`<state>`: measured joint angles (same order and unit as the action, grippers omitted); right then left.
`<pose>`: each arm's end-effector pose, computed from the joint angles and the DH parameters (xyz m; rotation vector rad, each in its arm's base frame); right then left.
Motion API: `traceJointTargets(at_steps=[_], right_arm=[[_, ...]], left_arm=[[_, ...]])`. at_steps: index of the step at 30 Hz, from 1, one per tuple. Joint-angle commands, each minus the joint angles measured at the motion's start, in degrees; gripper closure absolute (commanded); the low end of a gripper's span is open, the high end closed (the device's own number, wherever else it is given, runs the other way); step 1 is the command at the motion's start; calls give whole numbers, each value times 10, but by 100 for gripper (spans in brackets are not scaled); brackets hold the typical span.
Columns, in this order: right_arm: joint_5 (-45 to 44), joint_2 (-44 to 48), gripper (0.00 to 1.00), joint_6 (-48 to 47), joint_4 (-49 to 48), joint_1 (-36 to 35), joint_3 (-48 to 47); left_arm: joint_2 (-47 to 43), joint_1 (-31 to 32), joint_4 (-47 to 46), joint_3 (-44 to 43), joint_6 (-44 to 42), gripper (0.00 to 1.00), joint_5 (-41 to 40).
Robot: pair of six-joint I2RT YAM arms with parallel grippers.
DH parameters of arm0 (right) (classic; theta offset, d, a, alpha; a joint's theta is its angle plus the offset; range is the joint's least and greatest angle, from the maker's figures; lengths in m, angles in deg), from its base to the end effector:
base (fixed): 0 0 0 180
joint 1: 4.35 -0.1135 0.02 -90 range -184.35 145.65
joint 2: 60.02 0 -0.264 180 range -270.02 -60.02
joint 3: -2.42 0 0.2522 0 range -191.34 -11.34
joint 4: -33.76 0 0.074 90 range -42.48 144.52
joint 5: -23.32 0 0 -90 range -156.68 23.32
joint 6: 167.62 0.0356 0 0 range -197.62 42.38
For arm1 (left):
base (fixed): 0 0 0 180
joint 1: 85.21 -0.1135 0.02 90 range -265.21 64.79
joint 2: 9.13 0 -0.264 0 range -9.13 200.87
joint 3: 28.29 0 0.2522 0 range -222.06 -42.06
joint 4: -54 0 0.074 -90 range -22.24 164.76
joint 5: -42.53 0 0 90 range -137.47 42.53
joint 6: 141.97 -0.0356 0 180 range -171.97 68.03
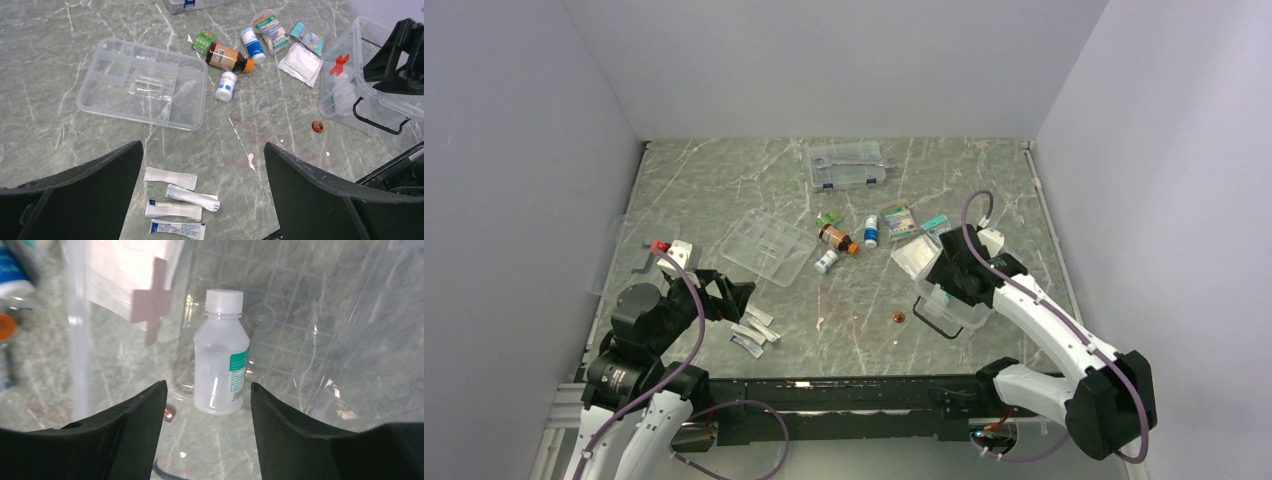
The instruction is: Organize the medicine kit
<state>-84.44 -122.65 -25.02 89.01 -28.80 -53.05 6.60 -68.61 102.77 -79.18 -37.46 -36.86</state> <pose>0.1855 0.0724 0.2209 0.7222 2.4744 0.0791 0.0729 -0.0286 0.3047 0.1674 1.8313 -0.5510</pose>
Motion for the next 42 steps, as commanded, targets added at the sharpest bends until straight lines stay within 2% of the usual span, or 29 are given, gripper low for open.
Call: traceJointTargets(at_steps=[1, 6, 8, 11, 17, 23, 30, 38, 42], right_arm=[[-27, 21, 34, 7, 35, 1, -41], [-36, 67, 33, -4, 44, 1, -70], [-47, 73, 33, -25, 62, 1, -118], [-53, 62, 33, -56, 71, 1, -176], [-20, 30, 33, -117, 29, 0, -244], [43, -38, 33, -156, -20, -22, -288], [37, -129, 33, -224, -69, -104, -348], [47, -257, 32, -238, -78, -129, -412], [128, -316, 31, -289, -117, -138, -440]], left_arm=[[0, 3, -10, -15, 5, 1, -6], [2, 3, -10, -16, 5, 1, -6], [4, 3, -10, -15, 4, 1, -5], [5, 3, -10, -16, 5, 1, -6], [9, 3, -10, -15, 6, 1, -7], [16, 3, -7, -17, 6, 1, -8], [24, 3, -6, -18, 4, 1, -11], [23, 3, -5, -18, 5, 1, -15], [28, 3, -6, -18, 4, 1, -14]])
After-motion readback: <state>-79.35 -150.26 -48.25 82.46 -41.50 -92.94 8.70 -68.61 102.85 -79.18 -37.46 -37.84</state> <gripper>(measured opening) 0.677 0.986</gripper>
